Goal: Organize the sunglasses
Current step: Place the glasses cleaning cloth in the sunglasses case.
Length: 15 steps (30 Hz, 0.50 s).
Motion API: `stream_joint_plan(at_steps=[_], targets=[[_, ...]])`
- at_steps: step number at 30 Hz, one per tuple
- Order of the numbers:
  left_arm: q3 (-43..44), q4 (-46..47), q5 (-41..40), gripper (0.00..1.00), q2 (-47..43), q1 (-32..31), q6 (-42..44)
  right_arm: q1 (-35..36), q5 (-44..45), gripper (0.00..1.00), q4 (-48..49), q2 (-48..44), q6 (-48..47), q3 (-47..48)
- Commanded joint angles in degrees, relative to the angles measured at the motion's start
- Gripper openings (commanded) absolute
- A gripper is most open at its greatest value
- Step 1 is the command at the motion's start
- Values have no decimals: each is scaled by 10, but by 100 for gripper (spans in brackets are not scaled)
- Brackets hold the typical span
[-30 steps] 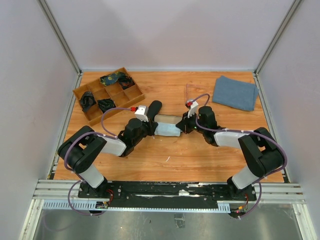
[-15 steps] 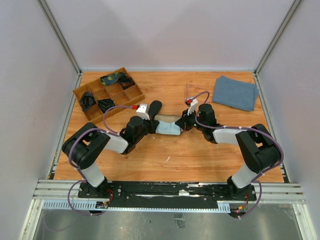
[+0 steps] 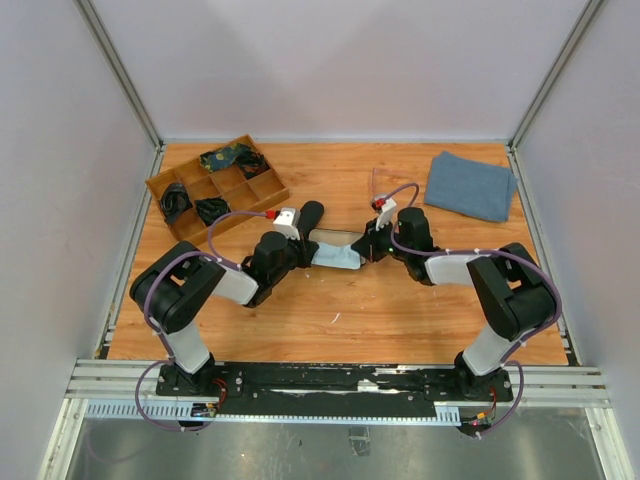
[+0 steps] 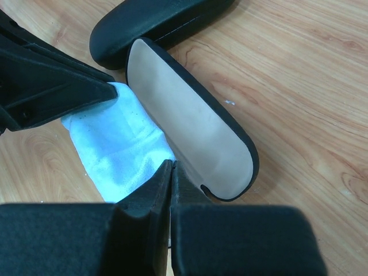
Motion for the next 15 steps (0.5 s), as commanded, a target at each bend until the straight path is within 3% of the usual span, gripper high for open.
stream_joint_plan(at_steps=[1, 15], targets=[[13, 25, 7, 1, 12, 8, 7, -12, -14, 1, 22, 13, 3, 20], [18, 30, 14, 1, 26, 12, 6, -18, -24, 1, 29, 35, 6, 28]])
